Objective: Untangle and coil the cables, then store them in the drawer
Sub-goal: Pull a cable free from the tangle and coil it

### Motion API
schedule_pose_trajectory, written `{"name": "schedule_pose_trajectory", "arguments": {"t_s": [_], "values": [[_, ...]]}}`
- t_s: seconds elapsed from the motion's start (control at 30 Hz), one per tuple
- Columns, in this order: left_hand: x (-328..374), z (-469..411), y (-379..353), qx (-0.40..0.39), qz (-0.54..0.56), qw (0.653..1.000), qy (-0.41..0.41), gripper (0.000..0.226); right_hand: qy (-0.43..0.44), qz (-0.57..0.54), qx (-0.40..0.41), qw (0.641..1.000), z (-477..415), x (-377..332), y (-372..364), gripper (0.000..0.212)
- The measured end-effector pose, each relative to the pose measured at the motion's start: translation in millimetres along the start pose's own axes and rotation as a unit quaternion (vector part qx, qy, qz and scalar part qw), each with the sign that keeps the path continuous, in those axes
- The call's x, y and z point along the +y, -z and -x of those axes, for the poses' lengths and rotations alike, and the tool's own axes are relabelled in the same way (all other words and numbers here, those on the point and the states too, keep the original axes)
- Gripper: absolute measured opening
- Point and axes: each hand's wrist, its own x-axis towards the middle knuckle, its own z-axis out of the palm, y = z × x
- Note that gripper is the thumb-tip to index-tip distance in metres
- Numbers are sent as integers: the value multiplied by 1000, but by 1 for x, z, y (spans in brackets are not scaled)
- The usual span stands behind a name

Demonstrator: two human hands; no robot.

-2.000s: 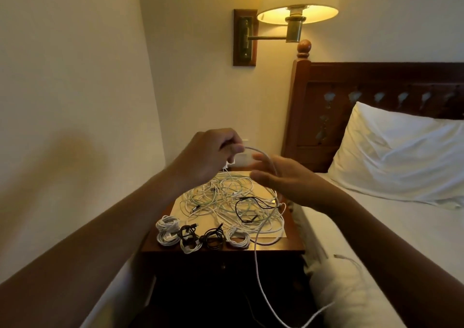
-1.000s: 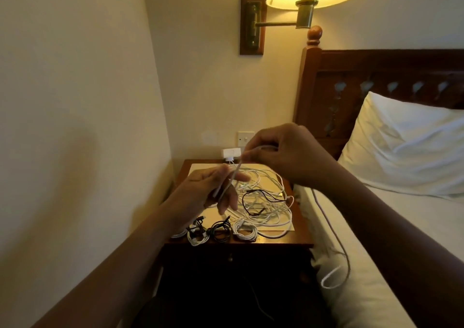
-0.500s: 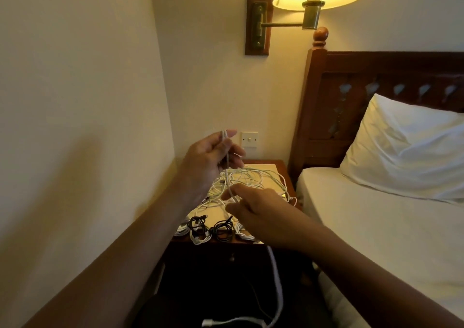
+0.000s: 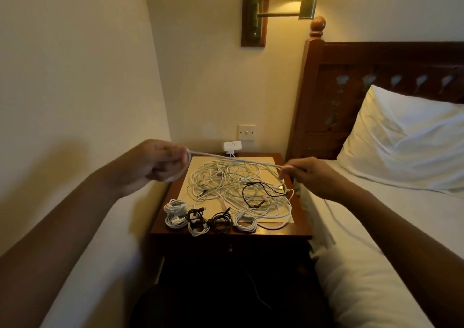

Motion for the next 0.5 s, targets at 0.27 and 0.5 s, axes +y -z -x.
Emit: {"name": "schedule_pose_trajectory", "arguments": {"t_s": [0.27,0.5], "values": [[-28,-25,47,251,315,915,-15,31,-130,59,-48,989,33,75,-43,20],[-28,-22,21,218,324,921,-13,34,-206,87,-30,974,56,120,-53,25]]}}
